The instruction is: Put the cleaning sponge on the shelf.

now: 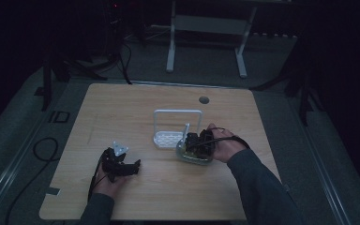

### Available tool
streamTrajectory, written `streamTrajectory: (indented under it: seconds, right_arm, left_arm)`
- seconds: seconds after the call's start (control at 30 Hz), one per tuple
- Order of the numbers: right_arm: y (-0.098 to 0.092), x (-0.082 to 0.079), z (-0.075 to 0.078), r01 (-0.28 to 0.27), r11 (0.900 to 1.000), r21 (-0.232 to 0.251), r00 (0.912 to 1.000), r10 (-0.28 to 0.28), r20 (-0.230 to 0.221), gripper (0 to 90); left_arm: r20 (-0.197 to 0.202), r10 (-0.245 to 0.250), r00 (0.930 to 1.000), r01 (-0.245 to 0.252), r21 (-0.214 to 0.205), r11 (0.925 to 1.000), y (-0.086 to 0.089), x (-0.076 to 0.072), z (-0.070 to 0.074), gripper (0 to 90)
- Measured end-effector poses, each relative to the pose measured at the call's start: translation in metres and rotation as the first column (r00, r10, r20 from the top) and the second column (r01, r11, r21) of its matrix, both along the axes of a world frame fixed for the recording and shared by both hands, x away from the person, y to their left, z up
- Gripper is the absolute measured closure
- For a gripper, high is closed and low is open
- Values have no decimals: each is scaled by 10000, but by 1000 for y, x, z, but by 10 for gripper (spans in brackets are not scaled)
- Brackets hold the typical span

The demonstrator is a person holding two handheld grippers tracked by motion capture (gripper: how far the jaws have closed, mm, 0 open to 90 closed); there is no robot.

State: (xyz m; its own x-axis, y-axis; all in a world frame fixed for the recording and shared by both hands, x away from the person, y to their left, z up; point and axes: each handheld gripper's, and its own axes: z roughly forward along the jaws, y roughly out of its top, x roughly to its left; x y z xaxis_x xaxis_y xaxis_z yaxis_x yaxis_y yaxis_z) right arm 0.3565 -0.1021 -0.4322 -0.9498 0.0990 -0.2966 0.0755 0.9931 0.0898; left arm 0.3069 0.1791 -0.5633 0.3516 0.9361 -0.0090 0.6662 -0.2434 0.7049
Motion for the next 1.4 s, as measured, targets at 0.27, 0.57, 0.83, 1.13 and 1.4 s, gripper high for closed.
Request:
streamTrajectory:
  seconds: [0.27,0.57,0.83,1.13,1.4]
  right_arm:
    - [8,0,2,-183,9998,-91,9998,184,92,719]
    - [17,2,0,-325,9994,-103,9993,327,187,719]
    - [20,3,2,-334,9994,-29,9988,334,351,719]
    - [29,3,2,-525,9985,-154,9969,534,583,719]
    - [38,4,3,-597,9978,-289,9942,621,883,719]
  left_arm:
    - [-1,-2,10000,2,-1,10000,0,0,0,104]
    - [0,-2,10000,2,-2,10000,0,0,0,104]
    - [2,-3,10000,3,-1,10000,0,0,0,104]
    - [6,-16,10000,16,12,10000,0,0,0,104]
    - [8,-10,10000,10,8,10000,0,0,0,103]
